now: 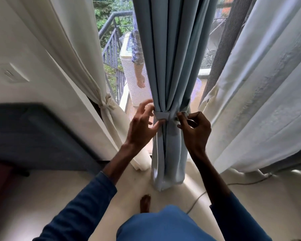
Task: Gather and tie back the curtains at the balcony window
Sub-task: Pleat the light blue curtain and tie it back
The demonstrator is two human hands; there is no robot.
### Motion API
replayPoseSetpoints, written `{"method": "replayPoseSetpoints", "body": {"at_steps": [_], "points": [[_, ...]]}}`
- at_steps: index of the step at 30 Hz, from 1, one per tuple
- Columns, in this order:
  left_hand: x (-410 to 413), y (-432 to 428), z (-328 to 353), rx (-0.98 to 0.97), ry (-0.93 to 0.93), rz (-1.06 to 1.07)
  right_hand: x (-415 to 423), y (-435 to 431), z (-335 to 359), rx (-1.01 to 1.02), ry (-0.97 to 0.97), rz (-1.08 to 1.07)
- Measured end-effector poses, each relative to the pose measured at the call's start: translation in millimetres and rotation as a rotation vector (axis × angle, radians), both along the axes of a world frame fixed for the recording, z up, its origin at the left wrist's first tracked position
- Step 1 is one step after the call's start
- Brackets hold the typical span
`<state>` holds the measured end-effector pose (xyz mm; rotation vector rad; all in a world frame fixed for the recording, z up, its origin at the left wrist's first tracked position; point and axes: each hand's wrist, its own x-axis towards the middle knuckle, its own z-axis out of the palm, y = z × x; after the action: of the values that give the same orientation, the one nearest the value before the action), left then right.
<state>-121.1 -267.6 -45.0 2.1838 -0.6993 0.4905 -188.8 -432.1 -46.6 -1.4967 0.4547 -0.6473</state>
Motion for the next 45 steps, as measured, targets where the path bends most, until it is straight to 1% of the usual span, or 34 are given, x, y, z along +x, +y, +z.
{"method": "replayPoseSetpoints", "body": {"at_steps": [3,6,9,11,12,13,14,15,16,18,20,24,27,33,39,42,45], "points": [[-2,3,1,0.067,-0.122,0.123,-6,-5,-2,-0.132,0.047,-0.036],[-4,2,1,0.02,-0.119,0.179,-12,-7,-2,-0.195,0.078,-0.035],[-8,-1,1,-0.077,-0.115,0.2,-16,-1,-1,-0.107,0.076,0.021],[-12,-3,1,-0.143,-0.185,0.171,-16,3,-1,-0.04,0.074,0.054],[-13,-4,2,-0.13,-0.251,0.156,-15,5,0,-0.02,0.074,0.067],[-13,-5,2,-0.07,-0.327,0.15,-14,6,0,-0.012,0.076,0.078],[-12,-6,1,0.032,-0.395,0.155,-13,6,1,-0.009,0.077,0.088],[-10,-7,0,0.139,-0.432,0.172,-12,6,2,-0.01,0.078,0.093],[-7,-8,-1,0.217,-0.43,0.199,-11,6,4,-0.015,0.076,0.094],[-2,-8,-1,0.294,-0.357,0.265,-9,5,7,-0.037,0.071,0.09],[4,-5,3,0.313,-0.284,0.306,-9,5,9,-0.065,0.053,0.077],[14,-4,16,0.261,-0.225,0.256,-8,6,8,-0.102,0.038,0.075],[12,-9,19,0.257,-0.191,0.214,-7,8,4,-0.177,0.053,0.087],[0,-29,13,0.305,-0.104,0.252,-7,19,3,-0.228,0.049,0.136],[0,-29,26,0.408,0.051,0.09,-2,16,2,-0.216,0.053,0.066],[11,-29,34,0.371,0.15,-0.042,-2,11,1,-0.18,0.061,0.037],[23,-27,34,0.387,0.191,-0.071,-3,10,-2,-0.149,0.055,0.028]]}}
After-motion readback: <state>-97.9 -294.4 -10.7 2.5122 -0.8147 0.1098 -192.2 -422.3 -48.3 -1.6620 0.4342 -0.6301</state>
